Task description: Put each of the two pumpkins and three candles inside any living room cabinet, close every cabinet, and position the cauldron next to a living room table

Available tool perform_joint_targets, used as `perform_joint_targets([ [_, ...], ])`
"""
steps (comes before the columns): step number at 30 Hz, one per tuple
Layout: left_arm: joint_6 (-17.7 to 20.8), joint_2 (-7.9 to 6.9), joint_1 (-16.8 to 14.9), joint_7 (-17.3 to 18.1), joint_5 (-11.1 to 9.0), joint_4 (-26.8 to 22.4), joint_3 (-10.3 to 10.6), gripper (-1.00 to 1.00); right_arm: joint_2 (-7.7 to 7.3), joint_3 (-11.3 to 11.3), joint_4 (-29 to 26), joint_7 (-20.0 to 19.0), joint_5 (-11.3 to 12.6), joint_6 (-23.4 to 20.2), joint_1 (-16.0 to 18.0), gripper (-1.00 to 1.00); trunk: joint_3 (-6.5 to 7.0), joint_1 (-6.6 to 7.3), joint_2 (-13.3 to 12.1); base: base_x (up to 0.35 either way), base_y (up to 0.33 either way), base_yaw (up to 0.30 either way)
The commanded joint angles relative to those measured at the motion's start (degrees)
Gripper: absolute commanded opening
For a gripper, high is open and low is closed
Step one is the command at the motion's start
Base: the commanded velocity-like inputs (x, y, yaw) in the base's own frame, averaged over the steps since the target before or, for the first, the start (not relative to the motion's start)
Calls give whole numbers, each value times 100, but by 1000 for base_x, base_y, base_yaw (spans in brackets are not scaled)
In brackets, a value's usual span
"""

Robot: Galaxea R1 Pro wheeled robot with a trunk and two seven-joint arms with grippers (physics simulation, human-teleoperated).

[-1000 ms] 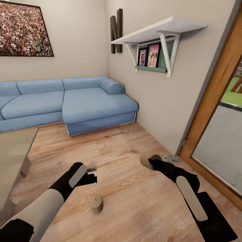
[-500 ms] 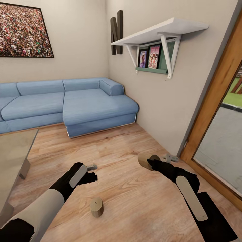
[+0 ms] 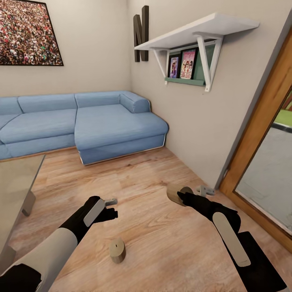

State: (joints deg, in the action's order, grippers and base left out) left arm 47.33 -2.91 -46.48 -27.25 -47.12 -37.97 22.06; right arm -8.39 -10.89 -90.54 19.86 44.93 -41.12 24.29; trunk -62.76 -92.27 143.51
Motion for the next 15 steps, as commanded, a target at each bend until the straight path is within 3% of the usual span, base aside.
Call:
perform_joint_targets([
  [1,4,-8,-4,-52,-60,-9,35,100,-5,-10,-8,53,60,-1,5,-100,-28,-1,4,3,1,0],
  [11,4,-1,-4,-52,-52,-9,35,100,0,7,-12,-300,60,7,5,-100,-250,-27,18,0,0,0],
  [15,4,10,-6,-52,-51,-9,35,100,0,38,-16,-745,60,34,5,-100,-338,-37,23,0,0,0],
])
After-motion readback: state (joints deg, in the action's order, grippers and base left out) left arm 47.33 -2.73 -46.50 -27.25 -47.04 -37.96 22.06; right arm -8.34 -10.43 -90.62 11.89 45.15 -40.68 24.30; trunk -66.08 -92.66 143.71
